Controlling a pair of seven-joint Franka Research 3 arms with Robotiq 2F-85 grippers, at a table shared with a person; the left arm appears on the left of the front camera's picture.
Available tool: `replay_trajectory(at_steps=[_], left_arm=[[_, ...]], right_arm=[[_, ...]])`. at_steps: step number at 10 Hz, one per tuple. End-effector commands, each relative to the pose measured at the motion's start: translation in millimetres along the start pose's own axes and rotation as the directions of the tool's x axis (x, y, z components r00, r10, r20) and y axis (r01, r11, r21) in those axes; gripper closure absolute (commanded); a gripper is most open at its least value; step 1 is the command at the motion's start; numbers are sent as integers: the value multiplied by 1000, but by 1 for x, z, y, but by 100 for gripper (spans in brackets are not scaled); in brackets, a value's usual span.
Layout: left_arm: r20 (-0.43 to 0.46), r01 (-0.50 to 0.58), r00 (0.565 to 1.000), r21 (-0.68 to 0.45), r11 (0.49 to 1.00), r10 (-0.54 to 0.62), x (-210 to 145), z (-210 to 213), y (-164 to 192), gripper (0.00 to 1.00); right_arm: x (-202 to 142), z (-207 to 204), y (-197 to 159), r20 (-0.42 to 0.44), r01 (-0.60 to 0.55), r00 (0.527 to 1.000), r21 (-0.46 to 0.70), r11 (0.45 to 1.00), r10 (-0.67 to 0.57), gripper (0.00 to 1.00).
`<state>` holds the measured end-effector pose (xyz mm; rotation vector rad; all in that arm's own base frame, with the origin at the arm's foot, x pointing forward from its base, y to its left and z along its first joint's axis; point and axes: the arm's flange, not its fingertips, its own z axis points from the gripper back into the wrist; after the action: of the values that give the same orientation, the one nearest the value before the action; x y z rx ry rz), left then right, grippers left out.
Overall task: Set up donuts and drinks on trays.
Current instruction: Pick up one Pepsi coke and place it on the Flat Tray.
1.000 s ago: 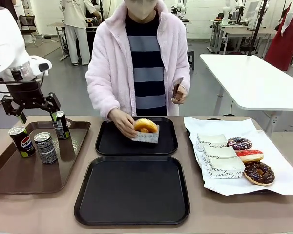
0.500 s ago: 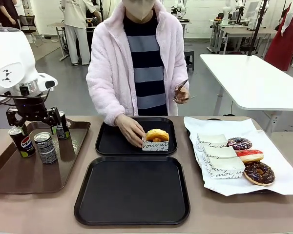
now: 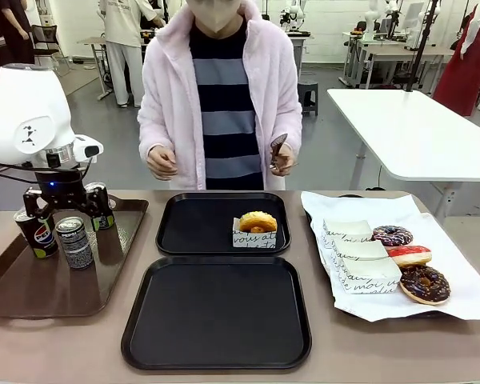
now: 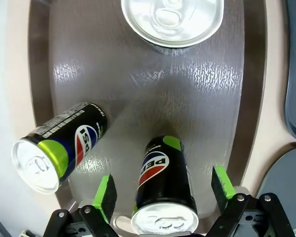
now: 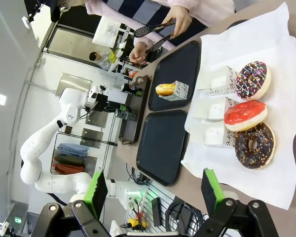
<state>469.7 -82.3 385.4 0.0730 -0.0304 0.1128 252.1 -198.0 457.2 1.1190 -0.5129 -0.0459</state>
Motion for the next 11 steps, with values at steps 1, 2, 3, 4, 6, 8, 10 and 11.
replay_trajectory(at_steps=[1, 2, 3, 4, 6, 8, 10, 11], left_arm=[[11, -10, 1000, 8, 1000, 10, 0, -3, -4, 0], [28, -19, 999, -15, 1000, 19, -6, -3, -2, 0], [29, -25, 999, -35, 999, 26, -9, -3, -1, 0], [40, -32, 999, -49, 998, 34, -13, -4, 3, 0], [33, -29, 999, -60, 998, 31, -18, -4, 3, 0], [31, -14, 999, -63, 998, 16, -30, -4, 1, 0], [25, -13, 1000, -62, 998, 15, -35, -5, 2, 0], [25, -25, 999, -62, 998, 27, -36, -4, 2, 0]], right_arm=[[1, 1, 0, -6, -1, 1000, 8, 1000, 1, 0], [1, 1, 0, -6, -1, 1000, 8, 1000, 1, 0], [1, 1, 0, -6, -1, 1000, 8, 1000, 1, 0], [1, 1, 0, -6, -1, 1000, 8, 1000, 1, 0], [1, 1, 0, -6, -1, 1000, 8, 1000, 1, 0], [1, 1, 0, -6, -1, 1000, 8, 1000, 1, 0], [1, 1, 0, -6, -1, 1000, 8, 1000, 1, 0], [1, 1, 0, -6, -1, 1000, 8, 1000, 1, 0]])
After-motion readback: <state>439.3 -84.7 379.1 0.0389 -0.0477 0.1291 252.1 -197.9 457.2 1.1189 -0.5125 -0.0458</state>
